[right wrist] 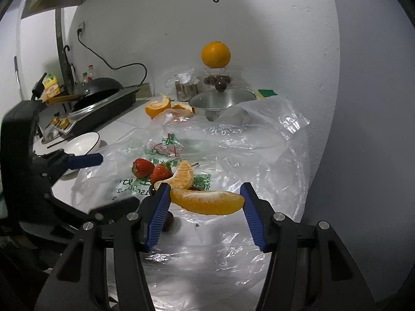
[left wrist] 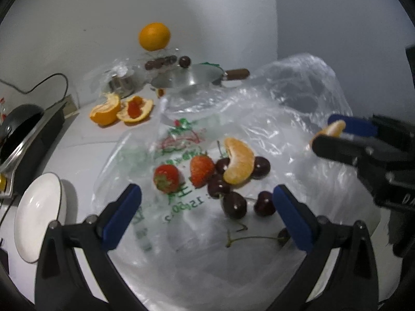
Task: Organize fruits
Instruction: 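Lower the left gripper onto a dark cherry and close on it while right holds segment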
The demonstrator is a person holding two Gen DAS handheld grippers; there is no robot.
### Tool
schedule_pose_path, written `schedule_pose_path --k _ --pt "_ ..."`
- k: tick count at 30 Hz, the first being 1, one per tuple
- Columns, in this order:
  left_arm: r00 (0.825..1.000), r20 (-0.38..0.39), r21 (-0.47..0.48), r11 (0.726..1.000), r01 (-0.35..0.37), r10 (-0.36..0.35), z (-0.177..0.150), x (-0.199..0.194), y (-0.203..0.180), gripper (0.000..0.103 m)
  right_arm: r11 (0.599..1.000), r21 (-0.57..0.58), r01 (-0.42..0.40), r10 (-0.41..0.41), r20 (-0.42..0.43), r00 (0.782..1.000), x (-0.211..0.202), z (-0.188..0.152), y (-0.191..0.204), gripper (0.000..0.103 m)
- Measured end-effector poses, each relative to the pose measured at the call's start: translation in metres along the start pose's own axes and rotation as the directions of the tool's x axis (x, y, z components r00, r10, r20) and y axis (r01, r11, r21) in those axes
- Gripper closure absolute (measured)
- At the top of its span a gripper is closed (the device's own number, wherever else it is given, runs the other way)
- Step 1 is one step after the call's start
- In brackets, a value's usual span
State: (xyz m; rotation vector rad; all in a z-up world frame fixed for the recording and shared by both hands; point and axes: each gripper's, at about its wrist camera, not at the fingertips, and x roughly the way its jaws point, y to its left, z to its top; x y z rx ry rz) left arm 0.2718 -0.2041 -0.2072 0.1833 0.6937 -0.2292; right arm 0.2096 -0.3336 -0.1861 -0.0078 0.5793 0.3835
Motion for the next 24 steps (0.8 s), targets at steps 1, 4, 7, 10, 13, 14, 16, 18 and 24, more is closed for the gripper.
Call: schedule_pose_path --k 1,4,7,10,13,14,16,18,24 --pt "1.000 -0.001 0.013 1.000 0.000 0.000 -0.001 0.002 -0.004 0.002 1.000 0.002 -0.004 0.004 0.002 1.000 0.000 -0.001 -0.001 0.045" --pt "1.000 -0.019 0.053 0.999 0.004 -0.003 -0.004 0.012 -0.011 0.014 1.000 0.005 -0.016 0.016 0.008 1.000 0.002 -0.002 -0.003 0.045" --pt "0.999 -0.043 0.066 0.998 0.015 -0.012 -0.007 0.020 -0.013 0.025 0.999 0.011 -0.031 0.030 0.010 0.999 0.004 -0.004 -0.004 0.045" --pt "0.998 -0.055 0.063 0.997 0.045 -0.042 -0.009 0.025 -0.014 0.038 0.999 0.016 -0.042 0.042 0.009 0.999 0.007 -0.006 -0.006 0.045" --pt "0.998 -0.057 0.068 0.997 0.040 -0.036 -0.008 0.027 -0.013 0.051 0.999 0.015 -0.051 0.051 0.005 0.999 0.010 -0.006 -0.006 0.045" --pt "0.997 -0.065 0.066 0.997 0.049 -0.044 -0.008 0.028 -0.012 0.053 0.998 0.015 -0.054 0.054 0.005 0.999 0.011 -0.006 -0.006 0.045" --pt "0.996 -0.073 0.055 0.997 0.059 -0.055 -0.010 0.028 -0.009 0.056 0.998 0.014 -0.057 0.057 0.004 0.998 0.012 -0.006 -0.005 0.045" --pt "0.995 -0.077 0.039 0.997 0.073 -0.070 -0.011 0.027 -0.005 0.057 0.998 0.016 -0.060 0.060 0.004 0.998 0.014 -0.006 -0.006 0.045" --pt "0.987 -0.099 0.049 0.990 0.129 -0.123 -0.011 0.030 -0.005 0.065 0.998 0.015 -0.061 0.061 0.000 0.998 0.017 -0.006 -0.004 0.045"
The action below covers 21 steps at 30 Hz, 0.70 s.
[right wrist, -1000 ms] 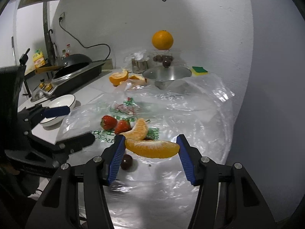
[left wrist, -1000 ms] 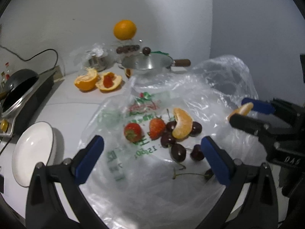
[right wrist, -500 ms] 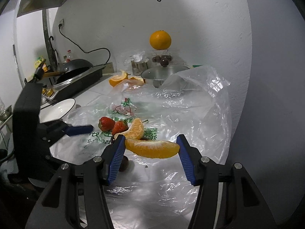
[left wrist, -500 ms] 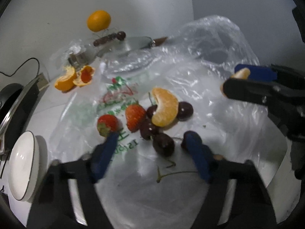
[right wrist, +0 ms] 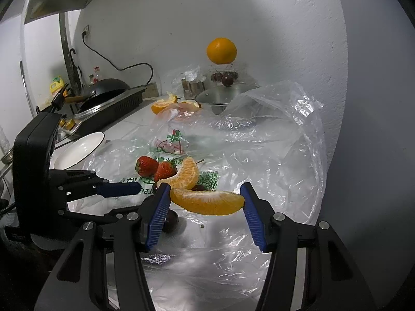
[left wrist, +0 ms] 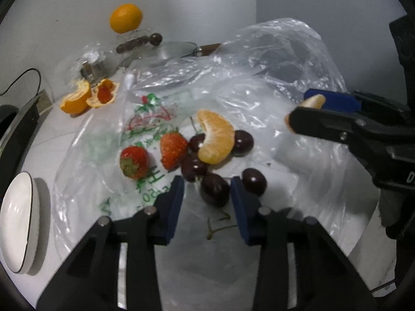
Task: Organize fruits
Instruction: 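Lower the left gripper onto a dark cherry and close on it while right holds segment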
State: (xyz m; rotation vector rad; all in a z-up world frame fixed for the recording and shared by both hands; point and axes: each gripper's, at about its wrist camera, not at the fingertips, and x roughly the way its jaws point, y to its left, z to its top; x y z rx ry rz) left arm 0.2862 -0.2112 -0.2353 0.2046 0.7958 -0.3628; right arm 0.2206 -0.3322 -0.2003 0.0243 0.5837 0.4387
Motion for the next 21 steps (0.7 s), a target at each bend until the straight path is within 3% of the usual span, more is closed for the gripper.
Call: schedule_pose_path --k 9,13,21 --pt "0.998 -0.026 -0.038 0.998 0.050 -0.051 0.001 0.007 0.003 0.065 1.000 -0.002 0.009 -0.009 -0.003 1.000 0.000 -0.001 0.000 0.045" --pt "0.993 -0.047 -0.072 0.992 0.100 -0.104 0.000 0.013 0.011 0.076 1.000 -0.007 0.009 -0.009 -0.002 1.000 -0.001 -0.001 0.000 0.045" --pt "0.992 -0.020 -0.082 0.989 0.124 -0.126 0.000 0.005 0.014 0.077 1.000 -0.011 0.020 -0.020 0.000 1.000 -0.003 0.001 0.003 0.045"
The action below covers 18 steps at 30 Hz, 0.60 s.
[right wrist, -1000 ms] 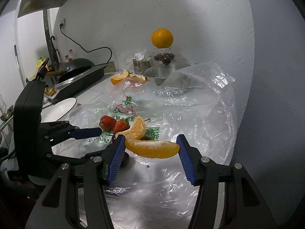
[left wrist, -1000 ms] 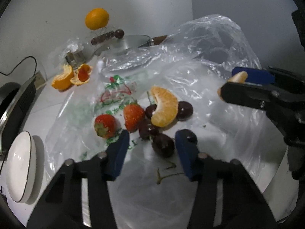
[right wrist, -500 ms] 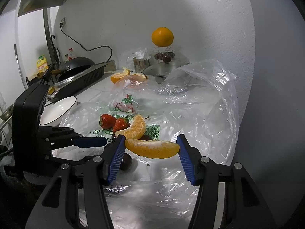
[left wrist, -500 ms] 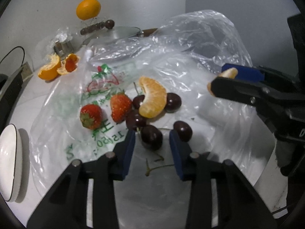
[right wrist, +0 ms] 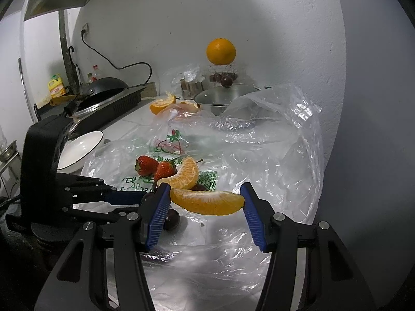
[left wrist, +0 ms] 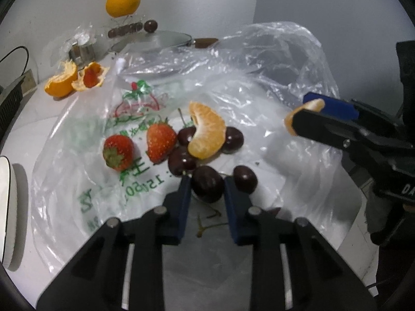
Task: Organize fruits
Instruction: 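Lower the left gripper onto a dark cherry and close on it while right holds segment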
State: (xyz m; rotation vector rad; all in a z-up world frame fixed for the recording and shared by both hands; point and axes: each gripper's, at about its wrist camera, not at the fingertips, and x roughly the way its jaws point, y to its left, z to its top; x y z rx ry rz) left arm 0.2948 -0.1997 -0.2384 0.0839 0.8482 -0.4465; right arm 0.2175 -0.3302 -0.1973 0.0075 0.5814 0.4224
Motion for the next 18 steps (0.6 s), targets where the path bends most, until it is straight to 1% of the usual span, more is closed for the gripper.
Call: schedule_pose_path --k 6,18 --pt "1.000 0.031 0.005 1.000 0.002 -0.002 0.000 -0.016 -0.004 0.077 1.000 -0.010 0.004 -0.004 0.004 1.000 -0.003 0.003 0.006 0.045" --pt "0.996 0.089 0.002 1.000 -0.003 0.003 0.000 -0.051 0.007 0.077 0.999 -0.039 0.005 -0.004 0.022 1.000 -0.010 0.013 0.028 0.045"
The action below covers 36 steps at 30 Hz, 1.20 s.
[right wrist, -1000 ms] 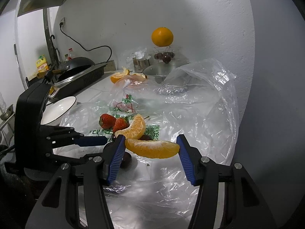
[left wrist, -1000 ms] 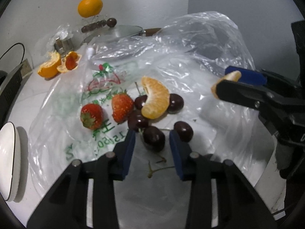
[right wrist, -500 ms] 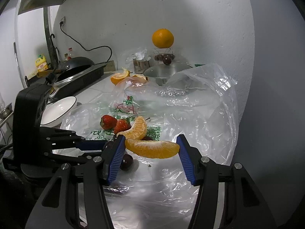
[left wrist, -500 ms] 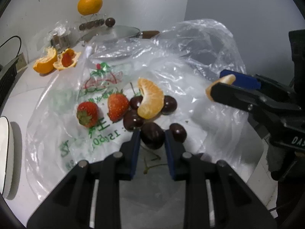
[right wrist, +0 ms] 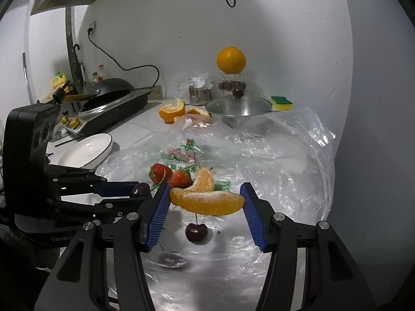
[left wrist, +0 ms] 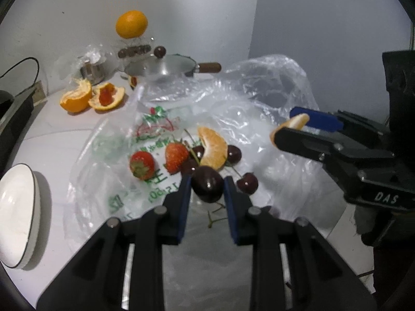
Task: Organize fruits
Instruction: 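Lower the left gripper onto a dark cherry and close on it while right holds segment, then carry the cherry with the left gripper and segment with the right to the plate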
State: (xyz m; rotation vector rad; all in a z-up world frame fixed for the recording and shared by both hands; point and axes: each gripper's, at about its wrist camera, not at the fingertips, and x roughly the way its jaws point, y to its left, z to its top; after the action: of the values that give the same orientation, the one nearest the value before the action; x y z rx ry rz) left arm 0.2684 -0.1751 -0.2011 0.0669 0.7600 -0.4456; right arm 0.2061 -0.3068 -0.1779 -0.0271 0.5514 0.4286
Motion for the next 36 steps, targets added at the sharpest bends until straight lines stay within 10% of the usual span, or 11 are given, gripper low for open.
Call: schedule_pose_path --k 36 --pt "0.980 0.144 -0.151 0.982 -0.115 0.137 -0.035 -0.114 0.138 0.077 0.989 -0.126 -0.081 0.085 0.022 0.996 0.038 0.052 0.137 0.045"
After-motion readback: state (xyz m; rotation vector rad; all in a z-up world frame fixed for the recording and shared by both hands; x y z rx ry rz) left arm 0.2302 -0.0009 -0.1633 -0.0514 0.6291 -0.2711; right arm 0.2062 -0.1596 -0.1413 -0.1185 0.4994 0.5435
